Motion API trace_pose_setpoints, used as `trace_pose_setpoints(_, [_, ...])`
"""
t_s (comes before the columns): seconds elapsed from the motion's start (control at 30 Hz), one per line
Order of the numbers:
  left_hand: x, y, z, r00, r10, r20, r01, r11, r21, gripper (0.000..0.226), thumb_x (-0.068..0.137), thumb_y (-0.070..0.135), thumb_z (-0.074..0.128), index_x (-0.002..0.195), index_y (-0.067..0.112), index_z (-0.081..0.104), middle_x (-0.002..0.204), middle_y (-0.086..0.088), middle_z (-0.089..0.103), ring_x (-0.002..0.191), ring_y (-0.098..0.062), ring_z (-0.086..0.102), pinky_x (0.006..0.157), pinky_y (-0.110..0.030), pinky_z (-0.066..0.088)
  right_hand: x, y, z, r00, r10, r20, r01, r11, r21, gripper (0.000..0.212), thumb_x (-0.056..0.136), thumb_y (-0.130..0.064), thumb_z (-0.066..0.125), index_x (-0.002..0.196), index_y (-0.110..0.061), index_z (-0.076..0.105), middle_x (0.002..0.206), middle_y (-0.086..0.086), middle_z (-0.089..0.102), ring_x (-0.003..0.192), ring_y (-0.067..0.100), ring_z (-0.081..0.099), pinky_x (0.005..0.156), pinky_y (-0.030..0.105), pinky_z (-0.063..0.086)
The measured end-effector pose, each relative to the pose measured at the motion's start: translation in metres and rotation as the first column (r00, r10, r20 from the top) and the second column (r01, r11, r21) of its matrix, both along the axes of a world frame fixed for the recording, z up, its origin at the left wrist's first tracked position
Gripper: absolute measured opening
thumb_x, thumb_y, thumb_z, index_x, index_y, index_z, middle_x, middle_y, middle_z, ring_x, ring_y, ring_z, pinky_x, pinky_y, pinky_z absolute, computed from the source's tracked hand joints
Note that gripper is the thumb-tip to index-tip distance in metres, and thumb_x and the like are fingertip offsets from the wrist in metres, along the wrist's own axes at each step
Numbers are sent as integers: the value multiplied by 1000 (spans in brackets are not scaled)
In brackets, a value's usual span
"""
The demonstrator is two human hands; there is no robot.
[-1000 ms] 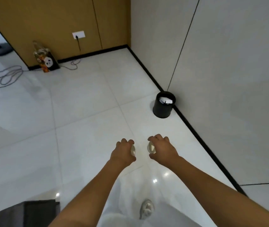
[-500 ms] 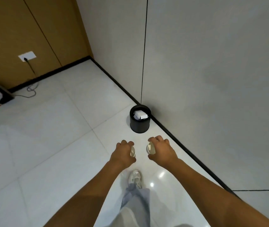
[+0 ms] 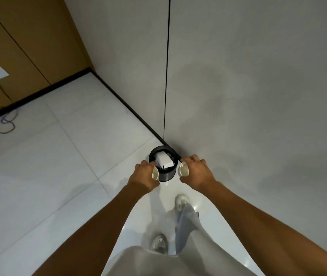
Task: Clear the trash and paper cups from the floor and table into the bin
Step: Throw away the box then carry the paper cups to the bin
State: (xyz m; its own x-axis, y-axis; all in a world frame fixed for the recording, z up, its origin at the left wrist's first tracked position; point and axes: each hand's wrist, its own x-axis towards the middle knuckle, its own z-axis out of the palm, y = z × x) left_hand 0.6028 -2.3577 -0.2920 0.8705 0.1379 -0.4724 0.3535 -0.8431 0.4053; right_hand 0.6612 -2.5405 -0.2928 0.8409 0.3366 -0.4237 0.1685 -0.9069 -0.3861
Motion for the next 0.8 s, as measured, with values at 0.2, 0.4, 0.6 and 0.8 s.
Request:
trace_pose_setpoints(0.2, [85,15,-22,991,127,-41,-129,991,-45,63,84,25,67,140,16,39,134,-8,41,124,-26,39,99,-30,40,109,22,-23,996,71,-52,-72,997,-11,60,79,-25,71,133,-25,45,132,4,42,116,31,40,92,34,45])
trace_pose_setpoints(0.4, [165,24,-48,965,247,-85,-255,962,-95,62,83,24,67,138,17,41,136,-5,40,125,-24,37,97,-32,44,209,52,-47,971,209,-121,-216,975,-48,63,80,-25,70,137,-24,42,134,5,39,118,30,39,93,36,46])
trace_pose_setpoints(0.6, [205,38,-83,901,388,-191,-417,897,-147,64,80,27,70,137,19,43,133,-8,44,123,-27,42,99,-34,41,260,79,-84,953,265,-149,-277,958,-70,67,78,-26,72,137,-21,42,132,11,36,116,32,42,92,39,48])
trace_pose_setpoints(0.8, [222,61,-133,857,452,-248,-498,851,-166,70,80,26,71,140,15,38,138,-9,43,125,-28,40,99,-34,40,281,94,-133,941,261,-216,-282,956,-75,69,81,-29,72,141,-23,38,137,11,35,121,32,41,91,40,49])
